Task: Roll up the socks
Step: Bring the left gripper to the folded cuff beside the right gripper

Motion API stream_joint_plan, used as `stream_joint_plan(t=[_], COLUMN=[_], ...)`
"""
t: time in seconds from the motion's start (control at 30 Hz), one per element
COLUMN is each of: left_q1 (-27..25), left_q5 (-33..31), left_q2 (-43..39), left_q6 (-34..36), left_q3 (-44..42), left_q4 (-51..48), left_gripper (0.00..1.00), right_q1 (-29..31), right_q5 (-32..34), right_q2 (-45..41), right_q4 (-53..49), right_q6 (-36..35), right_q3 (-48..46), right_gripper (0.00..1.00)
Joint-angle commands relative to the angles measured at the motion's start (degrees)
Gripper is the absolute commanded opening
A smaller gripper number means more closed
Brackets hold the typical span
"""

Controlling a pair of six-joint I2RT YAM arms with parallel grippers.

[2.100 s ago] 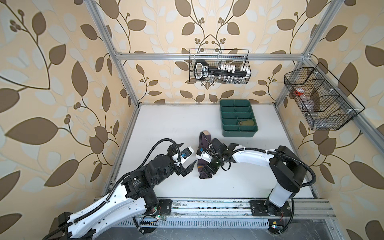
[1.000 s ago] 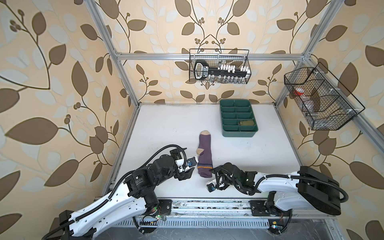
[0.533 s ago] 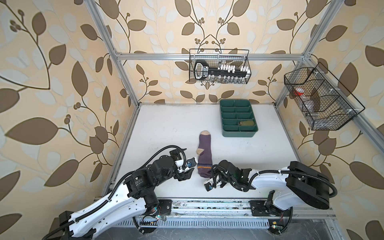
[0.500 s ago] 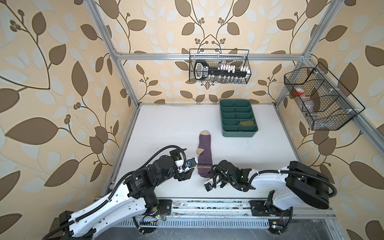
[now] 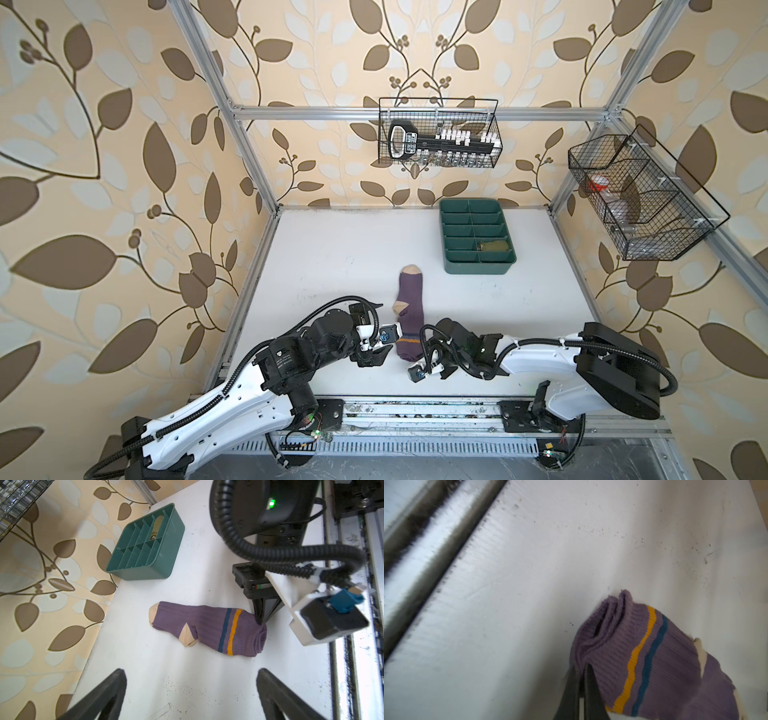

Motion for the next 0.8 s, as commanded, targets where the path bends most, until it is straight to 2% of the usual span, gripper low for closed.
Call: stream_joint_plan(t=[0.0, 0.1, 0.27, 0.43, 0.5, 0.6, 0.77], left_q1=[-0.3, -2.8, -11.5, -16.6, -18.4, -19.4, -19.4], left_q5=[4.7, 2.6, -5.4, -6.8, -8.2, -10.1, -13.6], left_q2=[0.5, 2.1, 5.5, 13.4, 16.1, 19.9, 26.9], left_q6=[8.0, 11.3, 13.8, 11.9, 13.7, 15.3, 10.4], left_q3=[-1.1, -2.2, -6.7, -9.4, -11.4, -12.7, -12.2], left_q4=[-2.1, -4.6, -1.8, 4.2, 7.9, 12.9, 22.0], left_gripper=[0.99, 0.99, 0.99, 0.95, 0.94, 0.93, 0.88], right_q1=[-2.6, -5.5, -7.9, -8.8, -9.0, -9.2, -9.3], right_q5=[-12.5, -20.2, -24.9, -26.1, -26.0, -25.6, -25.5], right_q2=[-2.7, -4.3, -4.5, -3.8, -3.8, -3.8, -2.9], right_q4=[-8.0, -11.6, -14.2, -14.9, -14.9, -14.8, -14.7], right_q6=[3.0, 3.5, 4.9, 4.8, 4.4, 4.4, 4.3], right_q3=[1.4, 1.4, 2.6, 3.6, 3.6, 3.9, 4.2], right_gripper=[0.00, 0.00, 0.00, 0.00, 0.00, 0.00, 0.00])
